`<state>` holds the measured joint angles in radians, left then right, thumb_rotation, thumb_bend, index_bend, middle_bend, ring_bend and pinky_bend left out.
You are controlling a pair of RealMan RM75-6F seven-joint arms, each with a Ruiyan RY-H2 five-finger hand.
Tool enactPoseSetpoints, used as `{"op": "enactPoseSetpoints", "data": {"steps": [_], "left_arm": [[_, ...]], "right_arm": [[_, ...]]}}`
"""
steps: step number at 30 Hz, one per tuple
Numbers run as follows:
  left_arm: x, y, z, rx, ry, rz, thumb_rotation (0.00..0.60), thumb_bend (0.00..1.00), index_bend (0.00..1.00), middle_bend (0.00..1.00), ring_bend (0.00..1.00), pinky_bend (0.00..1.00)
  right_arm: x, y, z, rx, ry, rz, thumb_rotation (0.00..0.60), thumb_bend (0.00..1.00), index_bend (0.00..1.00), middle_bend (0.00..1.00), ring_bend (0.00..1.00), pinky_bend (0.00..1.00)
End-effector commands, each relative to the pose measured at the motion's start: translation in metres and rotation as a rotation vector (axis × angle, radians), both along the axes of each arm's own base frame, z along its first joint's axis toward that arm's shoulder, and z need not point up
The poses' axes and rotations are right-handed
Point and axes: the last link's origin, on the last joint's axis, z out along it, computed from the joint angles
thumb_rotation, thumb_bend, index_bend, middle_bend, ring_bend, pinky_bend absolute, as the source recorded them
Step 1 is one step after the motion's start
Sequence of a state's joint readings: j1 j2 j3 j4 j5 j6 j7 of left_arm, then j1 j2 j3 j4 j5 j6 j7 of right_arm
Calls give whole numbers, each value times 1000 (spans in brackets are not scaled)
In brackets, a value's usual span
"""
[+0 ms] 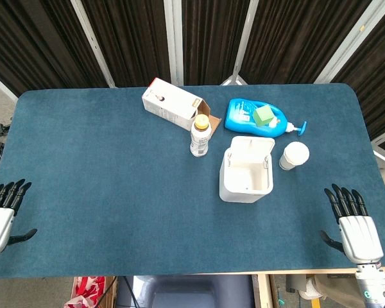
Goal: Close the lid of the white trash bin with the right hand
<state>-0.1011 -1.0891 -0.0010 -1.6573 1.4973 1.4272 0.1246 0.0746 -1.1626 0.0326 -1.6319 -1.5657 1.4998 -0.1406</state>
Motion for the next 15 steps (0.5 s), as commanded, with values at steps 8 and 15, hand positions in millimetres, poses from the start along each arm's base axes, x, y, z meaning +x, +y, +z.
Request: {"op": "enactPoseSetpoints", "data": {"steps": [8, 15], "left_arm": [[0, 0, 1, 2, 2, -1, 600, 0, 0, 0, 0, 0], [0, -1, 2, 10, 3, -3, 600, 0, 0, 0, 0, 0]], "right_arm": [[0, 0, 0, 1, -1, 1, 600, 221, 0, 0, 0, 0], [4, -1, 0, -2, -10, 8, 600, 221, 0, 0, 0, 0]]}}
